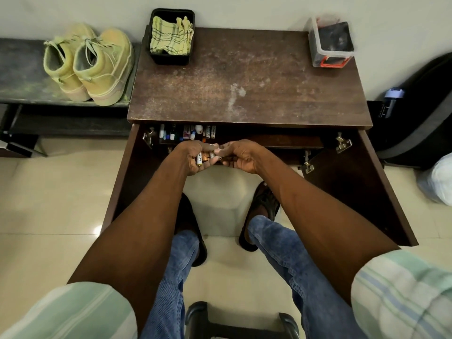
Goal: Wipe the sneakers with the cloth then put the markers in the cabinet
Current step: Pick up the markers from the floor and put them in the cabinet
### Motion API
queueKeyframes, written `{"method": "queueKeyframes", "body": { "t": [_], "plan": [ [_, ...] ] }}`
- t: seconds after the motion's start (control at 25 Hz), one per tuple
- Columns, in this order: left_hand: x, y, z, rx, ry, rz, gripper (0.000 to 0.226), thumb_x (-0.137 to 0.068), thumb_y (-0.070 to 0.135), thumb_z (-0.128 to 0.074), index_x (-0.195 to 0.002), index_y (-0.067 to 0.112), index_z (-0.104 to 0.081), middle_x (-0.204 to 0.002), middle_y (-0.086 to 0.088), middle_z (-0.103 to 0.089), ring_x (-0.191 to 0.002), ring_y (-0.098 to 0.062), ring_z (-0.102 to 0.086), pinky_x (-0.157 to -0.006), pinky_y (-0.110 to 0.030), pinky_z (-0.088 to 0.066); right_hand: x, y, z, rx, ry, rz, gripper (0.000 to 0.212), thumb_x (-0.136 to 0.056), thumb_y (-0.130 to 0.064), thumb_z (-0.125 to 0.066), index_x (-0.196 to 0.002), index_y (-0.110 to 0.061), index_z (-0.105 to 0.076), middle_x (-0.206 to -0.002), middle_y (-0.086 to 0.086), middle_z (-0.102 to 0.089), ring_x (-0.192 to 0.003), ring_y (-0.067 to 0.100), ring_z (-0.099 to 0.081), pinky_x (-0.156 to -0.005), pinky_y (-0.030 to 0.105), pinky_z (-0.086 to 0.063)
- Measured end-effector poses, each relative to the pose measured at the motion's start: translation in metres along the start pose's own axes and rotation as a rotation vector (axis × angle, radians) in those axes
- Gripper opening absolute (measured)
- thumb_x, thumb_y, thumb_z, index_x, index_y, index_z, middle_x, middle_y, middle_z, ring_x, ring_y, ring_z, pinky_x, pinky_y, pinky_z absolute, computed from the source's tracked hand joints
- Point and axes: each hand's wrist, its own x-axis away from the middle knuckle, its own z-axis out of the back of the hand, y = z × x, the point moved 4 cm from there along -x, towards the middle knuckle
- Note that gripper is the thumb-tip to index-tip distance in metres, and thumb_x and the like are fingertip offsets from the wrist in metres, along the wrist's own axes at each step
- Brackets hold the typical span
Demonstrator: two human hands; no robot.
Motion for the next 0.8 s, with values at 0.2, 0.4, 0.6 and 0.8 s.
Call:
{"method": "queueKeyframes", "body": {
  "t": [0.2, 0.4, 0.6, 0.8],
  "plan": [
    [-0.007, 0.000, 0.009, -0.023, 0.047, 0.027, 0.013, -0.092, 0.007, -0.061, -0.080, 0.001, -0.062, -0.057, -0.009, -0.067, -0.049, -0.013, -0.065, -0.068, -0.019, -0.053, -0.018, 0.008, 0.001, -0.023, 0.030, -0.032, 0.010, -0.081, 0.001, -0.065, -0.087, -0.007, -0.065, -0.079, 0.008, -0.064, -0.070, 0.017, -0.061, -0.057, 0.023, -0.050],
    [-0.014, 0.004, 0.017, 0.065, 0.074, -0.006, 0.008, -0.094, 0.001, -0.054, -0.088, 0.001, -0.060, -0.090, -0.011, -0.064, -0.077, -0.020, -0.064, -0.051, -0.020, -0.056, -0.064, 0.003, 0.014, -0.082, 0.303, 0.050, 0.008, -0.082, 0.001, -0.066, -0.082, -0.006, -0.062, -0.081, 0.008, -0.064, -0.065, 0.014, -0.059, -0.054, 0.021, -0.051],
    [-0.021, 0.011, 0.023, 0.115, 0.063, -0.017, 0.009, -0.094, 0.001, -0.055, -0.088, 0.002, -0.061, -0.097, -0.012, -0.064, -0.080, -0.022, -0.065, -0.053, -0.021, -0.056, -0.113, -0.002, 0.028, 0.237, 0.700, 0.234, 0.029, -0.081, -0.009, -0.068, -0.108, 0.000, -0.064, -0.110, 0.016, -0.067, -0.095, 0.026, -0.067, -0.082, 0.037, -0.057],
    [-0.017, 0.014, 0.021, 0.145, 0.036, -0.016, 0.009, -0.093, 0.002, -0.056, -0.086, 0.001, -0.061, -0.092, -0.011, -0.064, -0.078, -0.021, -0.064, -0.050, -0.020, -0.055, -0.147, -0.006, 0.021, 0.539, 0.622, 0.134, 0.042, -0.093, -0.029, -0.055, -0.127, -0.005, -0.051, -0.133, 0.014, -0.053, -0.124, 0.029, -0.049, -0.105, 0.039, -0.040]
  ]
}}
